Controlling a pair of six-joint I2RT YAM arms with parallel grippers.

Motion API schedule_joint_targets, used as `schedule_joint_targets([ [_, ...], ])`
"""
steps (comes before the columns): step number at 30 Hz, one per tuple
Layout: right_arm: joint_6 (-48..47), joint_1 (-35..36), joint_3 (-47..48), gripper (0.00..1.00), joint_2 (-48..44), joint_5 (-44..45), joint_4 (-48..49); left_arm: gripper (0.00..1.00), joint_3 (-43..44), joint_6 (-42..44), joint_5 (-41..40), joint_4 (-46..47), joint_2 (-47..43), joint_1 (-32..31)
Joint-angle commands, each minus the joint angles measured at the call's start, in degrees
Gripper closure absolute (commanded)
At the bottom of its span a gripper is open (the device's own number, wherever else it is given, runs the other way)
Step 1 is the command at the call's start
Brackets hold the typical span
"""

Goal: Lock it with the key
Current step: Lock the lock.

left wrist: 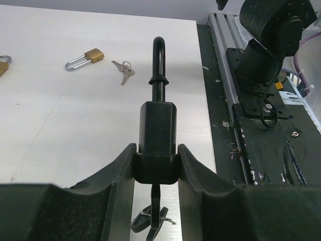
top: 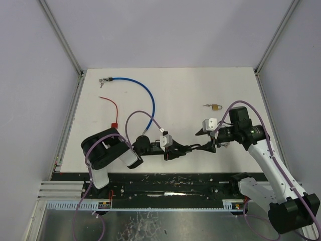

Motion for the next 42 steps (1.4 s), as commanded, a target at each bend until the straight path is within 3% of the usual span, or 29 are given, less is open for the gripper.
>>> schedule_joint_targets([
  [1,5.34,-1.75,-3.75,0.34,-3.15,-3.42,4.63,1.0,-0.27,0.86,-1.35,6.51,-3.17,0.52],
  [8,4.28,-1.89,-6.25,0.32,-1.09,-2.17,5.37,1.0,-0.16,0.61,-1.3,6.51,-3.85,0.64],
  [16,1.48,-1.95,-7.67,0.39,0.88,-1.18,5.45,1.0,-0.73,0.79,-1.34,6.51,-5.1,0.59],
  [32,1.48,-1.93,-6.94,0.69,2.13,-4.07,5.57,1.0,0.02,0.17,-0.82,6.42,-4.8,0.61],
  [35,-2.59,-1.93,-5.55,0.9,2.5,-4.29,2.52,0.99,0.28,-0.04,-0.58,6.42,-4.62,0.64],
  [36,-3.13,-1.9,-4.69,0.95,2.73,-3.88,1.27,0.97,0.42,-0.09,-0.29,6.42,-4.51,0.64],
  [37,-3.38,-1.94,-3.88,1.0,2.92,-2.88,-0.26,0.88,0.44,-0.11,-0.05,6.4,-4.4,0.79],
  [38,-2.84,-1.9,-3.13,1.0,3.1,-1.7,-1.05,0.76,0.42,-0.42,0.0,6.45,-4.3,0.93],
  [42,-2.48,-1.9,-0.45,1.0,4.17,2.7,-5.0,0.43,-1.0,1.05,-1.06,6.42,-4.84,1.36],
])
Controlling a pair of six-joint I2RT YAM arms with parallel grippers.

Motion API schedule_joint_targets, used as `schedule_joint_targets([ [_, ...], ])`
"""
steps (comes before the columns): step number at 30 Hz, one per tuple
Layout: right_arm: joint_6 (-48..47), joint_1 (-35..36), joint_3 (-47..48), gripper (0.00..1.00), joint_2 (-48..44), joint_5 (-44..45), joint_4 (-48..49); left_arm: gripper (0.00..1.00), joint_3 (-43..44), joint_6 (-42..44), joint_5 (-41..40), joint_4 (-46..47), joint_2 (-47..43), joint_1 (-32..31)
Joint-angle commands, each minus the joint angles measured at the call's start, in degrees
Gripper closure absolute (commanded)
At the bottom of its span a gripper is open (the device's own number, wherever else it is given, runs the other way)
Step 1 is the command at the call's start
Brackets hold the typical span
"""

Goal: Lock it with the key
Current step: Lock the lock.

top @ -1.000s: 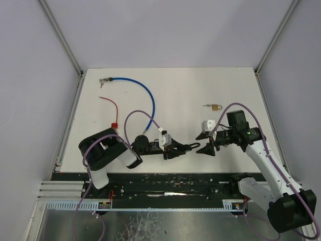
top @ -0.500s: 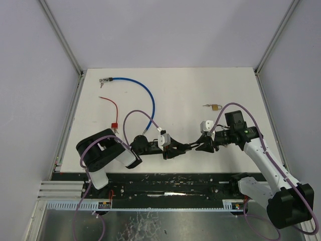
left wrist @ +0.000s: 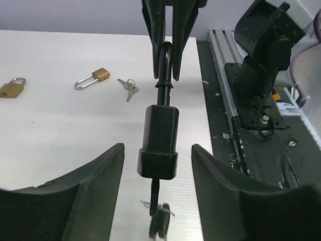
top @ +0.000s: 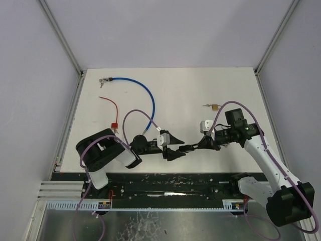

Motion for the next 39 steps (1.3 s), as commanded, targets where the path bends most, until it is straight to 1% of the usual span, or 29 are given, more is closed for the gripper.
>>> schedule_joint_targets([
  [1,-1.77,-0.28,5.05,1.0,1.21,2.54,-6.52,0.37,-0.2,2.26,-1.8,5.7,-1.44,0.89],
  [3,-2.16,-0.33,6.14,1.0,2.21,3.42,-8.18,0.31,-0.38,3.14,-2.06,5.66,-1.72,0.91],
  [6,-1.8,-0.33,7.02,1.0,3.37,5.54,-8.85,0.28,0.11,3.2,-0.82,5.59,-1.78,0.93],
  [8,-0.79,-0.31,7.49,1.0,3.46,7.55,-8.73,0.29,0.76,2.71,0.62,5.58,-1.16,0.93],
  [12,0.37,-0.31,7.27,1.0,3.08,8.59,-7.94,0.3,3.33,1.23,2.73,5.51,2.24,0.31],
  [19,1.98,1.58,6.56,1.0,5.77,12.45,-5.91,0.33,7.87,1.66,1.38,5.57,9.15,-2.06],
  [21,3.97,2.34,6.08,1.0,6.48,13.92,-4.76,0.35,8.72,1.75,1.13,5.63,10.75,-2.01],
  [24,5.29,3.49,5.44,1.0,7.66,16.09,-3.11,0.41,9.79,1.34,1.4,5.57,12.65,-2.02],
  [31,5.88,5.07,5.11,1.0,9.92,17.24,-2.26,0.5,12.45,-0.12,3.35,5.59,17.32,-2.1],
  [33,5.59,5.48,4.95,1.0,10.36,17.15,-2.25,0.57,13.07,-0.26,3.77,5.6,18.34,-2.11],
  [35,5.35,5.72,4.77,1.0,10.57,17.06,-2.12,0.67,13.47,-0.24,4.06,5.65,19.07,-2.05],
  [36,5.2,5.81,4.58,1.0,10.81,17.03,-2.14,0.7,13.62,-0.25,4.17,5.65,19.35,-2.02],
  [37,5.14,5.9,4.53,1.0,11.02,17.05,-2.2,0.72,13.76,-0.23,4.07,5.66,19.55,-2.0],
  [39,5.06,6.0,4.55,1.0,11.56,17.25,-2.29,0.73,13.9,-0.34,4.38,5.66,19.9,-1.86],
])
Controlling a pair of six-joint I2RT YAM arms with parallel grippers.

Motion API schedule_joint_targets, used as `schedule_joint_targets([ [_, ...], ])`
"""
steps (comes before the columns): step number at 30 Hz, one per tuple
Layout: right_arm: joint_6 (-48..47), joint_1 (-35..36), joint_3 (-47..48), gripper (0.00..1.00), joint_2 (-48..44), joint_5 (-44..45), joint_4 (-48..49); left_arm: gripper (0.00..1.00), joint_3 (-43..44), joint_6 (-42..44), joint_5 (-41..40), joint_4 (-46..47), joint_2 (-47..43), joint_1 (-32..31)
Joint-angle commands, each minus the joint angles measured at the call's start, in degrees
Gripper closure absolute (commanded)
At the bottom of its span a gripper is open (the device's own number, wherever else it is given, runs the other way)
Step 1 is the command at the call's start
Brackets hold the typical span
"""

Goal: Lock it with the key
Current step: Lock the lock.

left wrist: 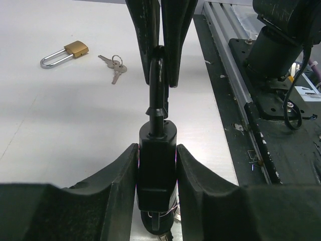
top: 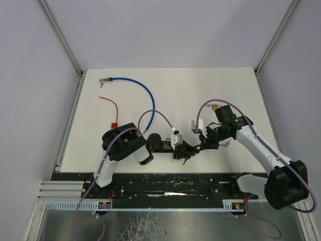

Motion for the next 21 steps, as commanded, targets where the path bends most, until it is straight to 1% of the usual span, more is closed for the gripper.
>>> schedule_joint_targets([
  [1,0.28,1.03,0.54,1.0,1.08,-1.4,1.3,0.75,1.28,0.08,1.97,4.06,1.46,0.01],
  [3,0.45,1.05,0.8,1.0,1.23,-1.89,1.21,0.82,1.64,-0.18,3.06,4.04,1.66,0.39],
  [5,0.49,1.06,1.42,1.0,1.32,-3.23,0.7,0.92,1.79,-0.42,3.87,4.06,1.83,0.73],
  [6,0.58,1.04,1.66,1.0,1.24,-3.83,0.67,0.94,1.78,-0.44,4.08,4.05,1.9,0.91],
  [11,2.8,1.16,2.34,1.0,1.92,-4.73,4.13,1.0,1.98,-0.19,5.44,4.04,1.59,2.11],
  [14,5.16,1.3,5.42,1.0,3.26,-4.22,5.87,1.0,2.82,-0.35,6.62,3.92,1.47,3.54],
  [18,5.89,1.48,7.93,1.0,6.02,-2.64,7.25,1.0,4.3,-1.09,7.44,3.62,2.28,5.54],
  [21,5.25,2.5,9.86,1.0,9.26,-0.99,6.16,1.0,5.43,-2.09,7.75,3.79,4.01,6.17],
])
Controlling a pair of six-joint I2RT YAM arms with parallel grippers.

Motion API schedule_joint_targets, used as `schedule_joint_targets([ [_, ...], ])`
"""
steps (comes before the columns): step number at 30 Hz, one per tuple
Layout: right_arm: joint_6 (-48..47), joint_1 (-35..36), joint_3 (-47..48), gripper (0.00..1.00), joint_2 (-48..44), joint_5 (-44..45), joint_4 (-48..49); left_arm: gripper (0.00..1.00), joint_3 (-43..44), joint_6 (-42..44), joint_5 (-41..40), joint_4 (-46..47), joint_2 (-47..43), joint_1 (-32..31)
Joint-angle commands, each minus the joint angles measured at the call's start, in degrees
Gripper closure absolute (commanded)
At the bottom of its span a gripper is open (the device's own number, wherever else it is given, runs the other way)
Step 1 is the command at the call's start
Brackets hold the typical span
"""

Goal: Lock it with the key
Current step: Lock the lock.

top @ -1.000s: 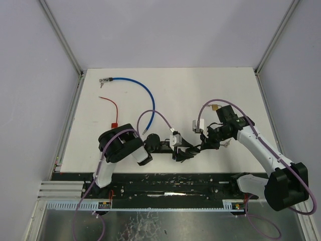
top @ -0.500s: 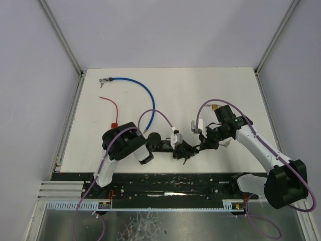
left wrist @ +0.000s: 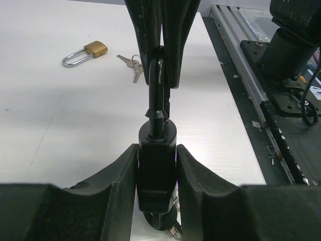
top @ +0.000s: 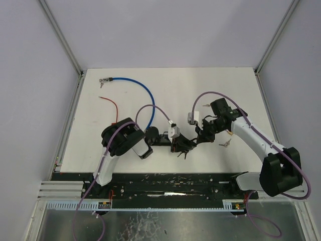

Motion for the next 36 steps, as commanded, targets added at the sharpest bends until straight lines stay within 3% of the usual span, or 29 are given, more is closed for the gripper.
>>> schedule_joint_targets([
  [1,0.59,2.4,5.48,1.0,3.42,-1.83,2.17,1.0,2.66,-0.8,1.63,4.06,2.74,0.54],
  [6,-0.59,6.49,10.34,1.0,4.57,-4.97,-4.06,1.0,3.37,-1.06,1.58,4.19,3.04,0.49],
  [12,-0.13,6.88,13.37,1.0,3.98,-1.48,-7.18,1.0,4.56,-2.45,1.06,4.23,0.57,-0.25],
  [23,0.9,5.54,3.51,1.0,0.58,1.85,-1.13,1.0,6.04,-3.18,-0.91,4.28,3.08,-0.85],
  [36,-3.96,2.72,-0.33,1.0,-6.58,-4.32,-3.9,1.0,4.03,-4.16,0.53,4.22,-0.5,-1.35],
])
